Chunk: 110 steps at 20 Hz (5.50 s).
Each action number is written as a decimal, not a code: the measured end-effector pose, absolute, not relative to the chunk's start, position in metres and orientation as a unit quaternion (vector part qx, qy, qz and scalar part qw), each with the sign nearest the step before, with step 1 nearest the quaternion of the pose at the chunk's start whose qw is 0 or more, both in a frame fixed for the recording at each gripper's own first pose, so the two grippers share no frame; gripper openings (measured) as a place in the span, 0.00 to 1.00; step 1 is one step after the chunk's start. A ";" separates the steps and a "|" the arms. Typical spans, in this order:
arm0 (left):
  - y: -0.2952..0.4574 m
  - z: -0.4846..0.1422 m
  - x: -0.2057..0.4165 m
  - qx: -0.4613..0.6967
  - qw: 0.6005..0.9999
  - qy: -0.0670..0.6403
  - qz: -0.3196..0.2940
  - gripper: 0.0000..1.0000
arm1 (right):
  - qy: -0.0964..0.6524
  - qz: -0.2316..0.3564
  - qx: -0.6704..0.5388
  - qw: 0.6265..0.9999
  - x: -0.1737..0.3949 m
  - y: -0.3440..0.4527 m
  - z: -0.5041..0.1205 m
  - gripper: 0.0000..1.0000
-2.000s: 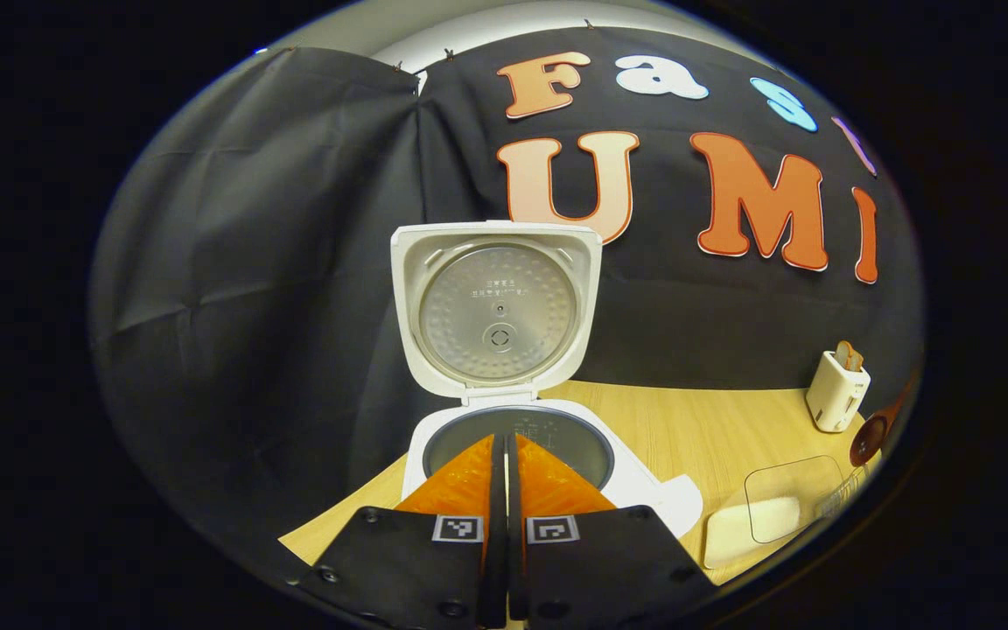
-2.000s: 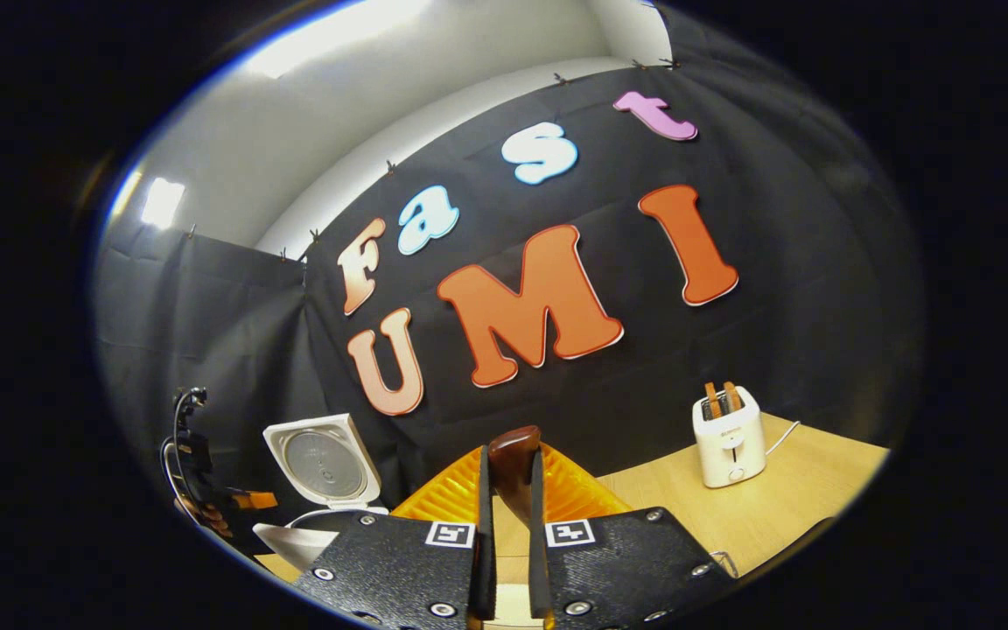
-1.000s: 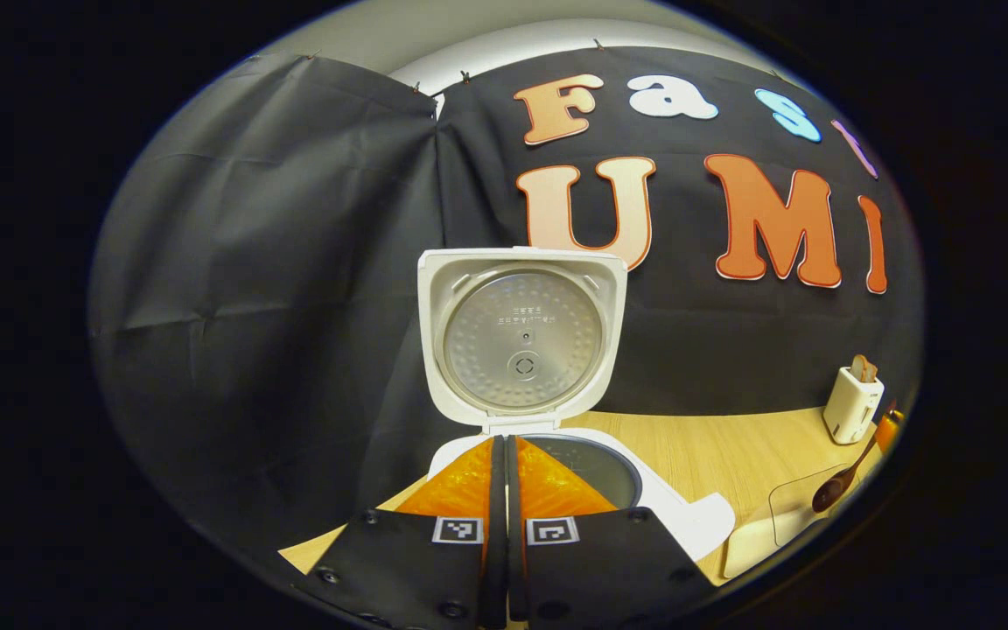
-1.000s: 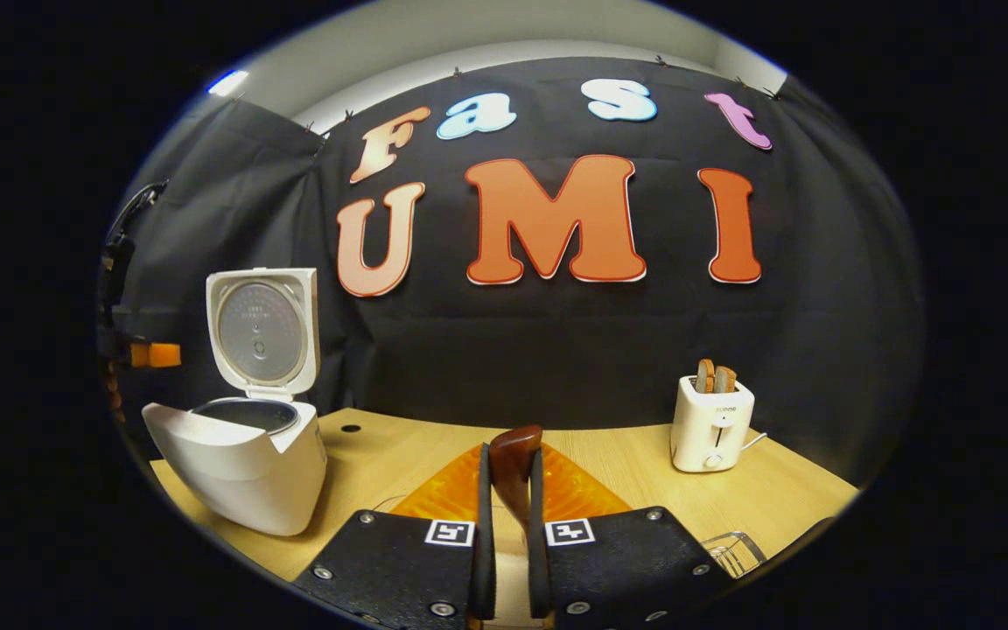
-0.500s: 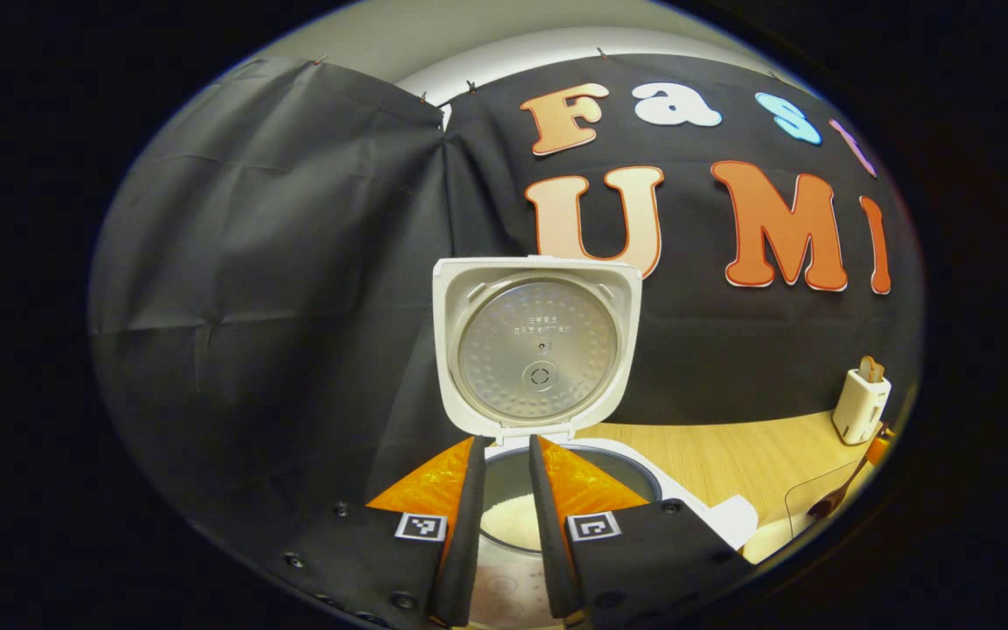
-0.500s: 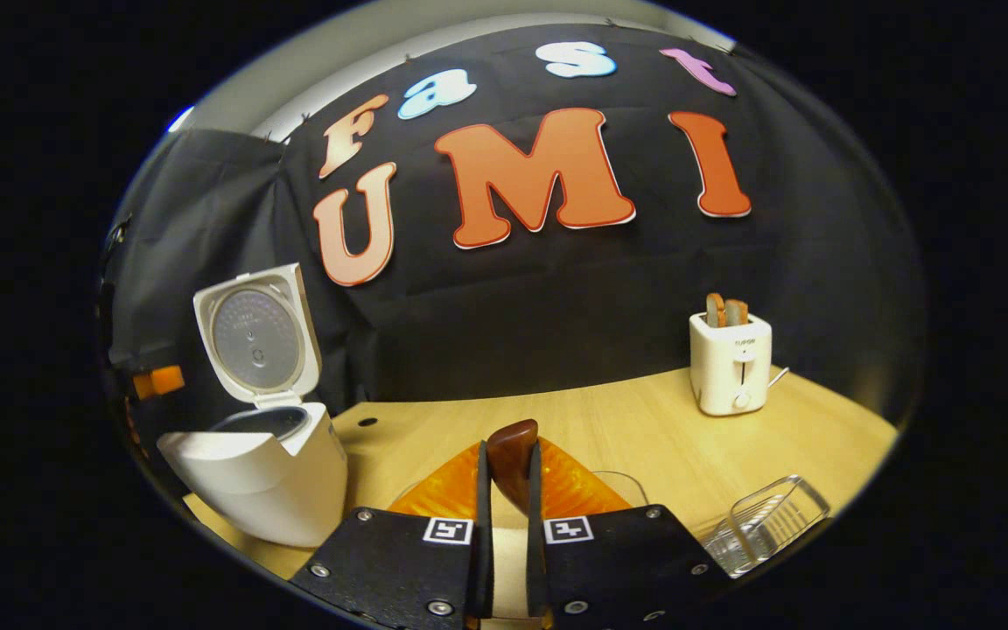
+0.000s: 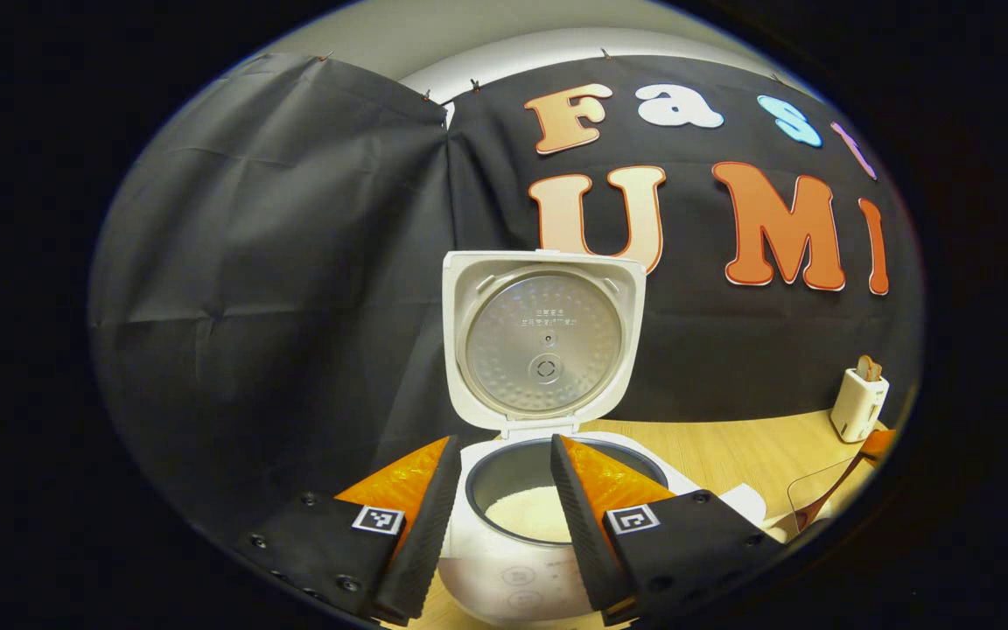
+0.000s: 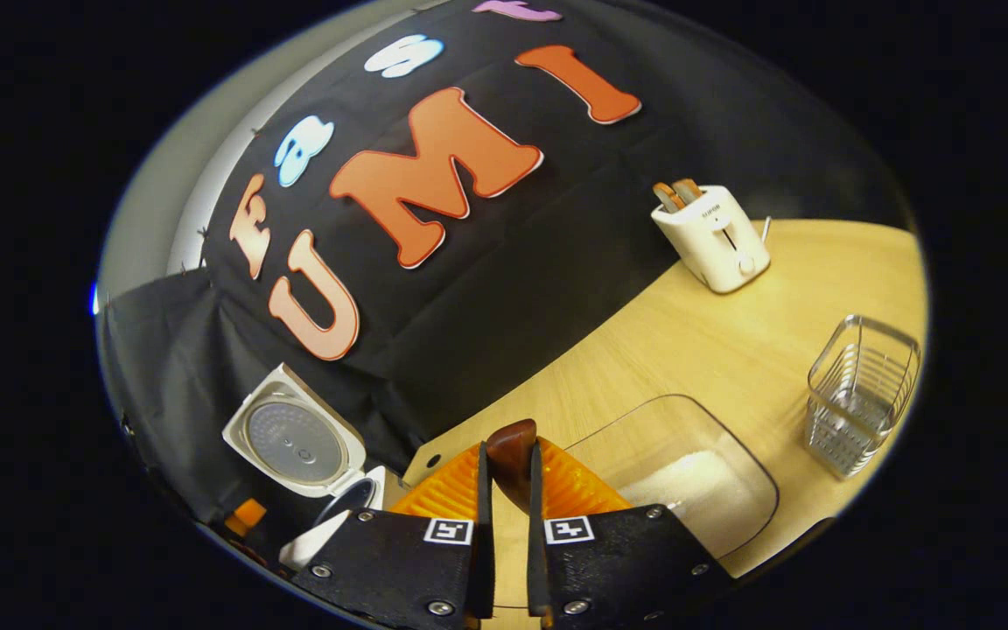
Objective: Close the left gripper, press the button to open the rice cooker; take a wooden spoon from the chopstick holder with the right hand, scoop a spoonful of rice and pour it into the rice cooker, then put the wooden spoon back into the chopstick holder.
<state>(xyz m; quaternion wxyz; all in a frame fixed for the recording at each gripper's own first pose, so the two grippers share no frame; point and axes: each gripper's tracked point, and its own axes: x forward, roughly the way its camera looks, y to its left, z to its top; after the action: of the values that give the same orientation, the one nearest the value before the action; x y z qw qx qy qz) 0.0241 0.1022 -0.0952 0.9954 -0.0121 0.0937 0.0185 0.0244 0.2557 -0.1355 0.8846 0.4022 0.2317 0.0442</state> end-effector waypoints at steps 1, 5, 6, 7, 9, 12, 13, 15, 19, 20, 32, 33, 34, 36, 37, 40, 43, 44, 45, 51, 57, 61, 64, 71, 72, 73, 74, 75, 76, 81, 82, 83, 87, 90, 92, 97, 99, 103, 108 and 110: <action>0.104 -0.095 0.022 -0.011 0.995 0.093 0.019 0.70 | 0.234 0.038 0.421 0.876 0.026 0.253 -0.138 0.15; 0.110 -0.092 0.017 -0.008 0.996 0.088 0.022 0.70 | 0.262 0.016 0.511 0.818 0.030 0.243 -0.154 0.15; 0.111 -0.091 0.017 -0.008 0.996 0.086 0.023 0.70 | 0.269 0.012 0.535 0.801 0.030 0.241 -0.159 0.15; 0.111 -0.090 0.017 -0.009 0.996 0.085 0.022 0.70 | 0.273 0.007 0.554 0.786 0.031 0.238 -0.162 0.15; 0.111 -0.090 0.017 -0.012 0.996 0.085 0.023 0.70 | 0.276 -0.004 0.584 0.764 0.032 0.230 -0.166 0.15; 0.112 -0.089 0.016 -0.013 0.996 0.086 0.028 0.69 | 0.259 -0.008 0.623 0.738 0.036 0.216 -0.157 0.15; 0.111 -0.089 0.017 -0.013 0.996 0.086 0.028 0.68 | 0.255 -0.006 0.632 0.732 0.036 0.212 -0.153 0.15; 0.110 -0.087 0.016 -0.010 0.996 0.083 0.030 0.70 | 0.246 -0.010 0.649 0.719 0.038 0.201 -0.147 0.15; 0.101 -0.089 0.018 -0.017 0.996 0.087 0.023 0.69 | 0.226 -0.035 0.685 0.692 0.037 0.175 -0.150 0.15; 0.098 -0.089 0.018 -0.020 0.996 0.089 0.020 0.69 | 0.223 -0.036 0.694 0.684 0.039 0.172 -0.151 0.15; 0.078 -0.093 0.025 -0.032 0.994 0.107 0.004 0.72 | 0.173 -0.021 0.780 0.601 0.061 0.144 -0.116 0.15; 0.079 -0.092 0.026 -0.034 0.994 0.106 0.005 0.72 | 0.170 -0.016 0.786 0.594 0.065 0.145 -0.112 0.15; 0.080 -0.090 0.026 -0.035 0.994 0.104 0.008 0.72 | 0.166 -0.014 0.792 0.587 0.067 0.145 -0.106 0.15; 0.084 -0.087 0.027 -0.036 0.994 0.098 0.011 0.72 | 0.160 -0.010 0.798 0.581 0.075 0.149 -0.095 0.15; 0.084 -0.084 0.027 -0.037 0.995 0.094 0.012 0.72 | 0.157 -0.004 0.801 0.577 0.079 0.153 -0.089 0.15; 0.087 -0.081 0.026 -0.041 0.995 0.089 0.013 0.72 | 0.155 0.006 0.805 0.572 0.091 0.173 -0.074 0.15; 0.092 -0.084 0.024 -0.036 0.995 0.092 0.018 0.72 | 0.174 0.037 0.809 0.561 0.099 0.210 -0.061 0.15; 0.094 -0.085 0.022 -0.042 0.995 0.093 0.024 0.72 | 0.184 0.047 0.809 0.556 0.101 0.223 -0.056 0.15; 0.095 -0.084 0.021 -0.046 0.995 0.091 0.025 0.72 | 0.190 0.053 0.807 0.557 0.104 0.237 -0.054 0.15; 0.113 -0.080 0.019 -0.024 0.996 0.082 0.038 0.72 | 0.220 0.111 0.773 0.584 0.121 0.316 -0.025 0.15; 0.131 -0.078 0.024 -0.008 0.996 0.072 0.052 0.72 | 0.237 0.141 0.733 0.622 0.145 0.377 -0.006 0.15; 0.141 -0.082 0.029 -0.003 0.996 0.072 0.057 0.72 | 0.216 0.184 0.669 0.687 0.156 0.411 0.010 0.15; 0.147 -0.086 0.036 -0.001 0.995 0.074 0.061 0.73 | 0.214 0.216 0.633 0.712 0.161 0.440 0.019 0.14; 0.159 -0.090 0.045 0.013 0.995 0.068 0.066 0.72 | 0.211 0.301 0.523 0.769 0.152 0.509 0.032 0.15; 0.159 -0.090 0.046 0.011 0.995 0.067 0.066 0.72 | 0.203 0.312 0.510 0.776 0.151 0.515 0.037 0.14; 0.161 -0.092 0.047 0.009 0.995 0.069 0.065 0.72 | 0.195 0.321 0.496 0.783 0.150 0.520 0.043 0.14; 0.162 -0.093 0.047 0.007 0.995 0.069 0.066 0.72 | 0.183 0.330 0.481 0.792 0.147 0.524 0.048 0.14; 0.162 -0.093 0.049 0.007 0.995 0.068 0.067 0.72 | 0.175 0.334 0.465 0.801 0.146 0.526 0.053 0.15; 0.163 -0.093 0.049 0.008 0.995 0.068 0.068 0.72 | 0.169 0.341 0.450 0.808 0.146 0.529 0.055 0.15; 0.162 -0.096 0.050 0.014 0.996 0.068 0.064 0.72 | 0.127 0.383 0.385 0.830 0.141 0.543 0.077 0.14; 0.162 -0.095 0.050 0.015 0.995 0.070 0.063 0.73 | 0.115 0.396 0.366 0.834 0.137 0.548 0.083 0.14; 0.162 -0.096 0.051 0.015 0.995 0.071 0.064 0.72 | 0.103 0.404 0.350 0.839 0.135 0.551 0.086 0.15; 0.162 -0.097 0.052 0.020 0.995 0.073 0.065 0.72 | 0.061 0.423 0.291 0.856 0.120 0.559 0.091 0.14; 0.163 -0.097 0.051 0.028 0.994 0.075 0.070 0.72 | 0.023 0.448 0.259 0.855 0.102 0.560 0.102 0.15; 0.162 -0.095 0.051 0.028 0.994 0.075 0.069 0.72 | -0.007 0.462 0.229 0.857 0.090 0.561 0.112 0.14; 0.159 -0.088 0.048 0.039 0.995 0.069 0.067 0.72 | -0.067 0.509 0.162 0.843 0.056 0.565 0.124 0.14; 0.156 -0.087 0.047 0.049 0.994 0.067 0.066 0.72 | -0.074 0.522 0.153 0.836 0.046 0.561 0.126 0.14; 0.152 -0.079 0.038 0.050 0.995 0.058 0.067 0.75 | -0.068 0.515 0.177 0.836 0.051 0.555 0.127 0.15; 0.145 -0.087 0.035 0.051 0.994 0.068 0.063 0.87 | -0.036 0.483 0.232 0.844 0.069 0.515 0.136 0.15; 0.139 -0.085 0.033 0.049 0.995 0.067 0.057 0.87 | -0.026 0.462 0.241 0.853 0.078 0.494 0.132 0.19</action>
<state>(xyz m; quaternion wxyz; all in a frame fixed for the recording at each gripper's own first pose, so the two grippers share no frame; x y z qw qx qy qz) 0.0328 0.1394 -0.0853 0.9950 0.0487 0.0666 0.0571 0.0779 0.4937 0.1316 0.8533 0.2411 -0.0258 0.4616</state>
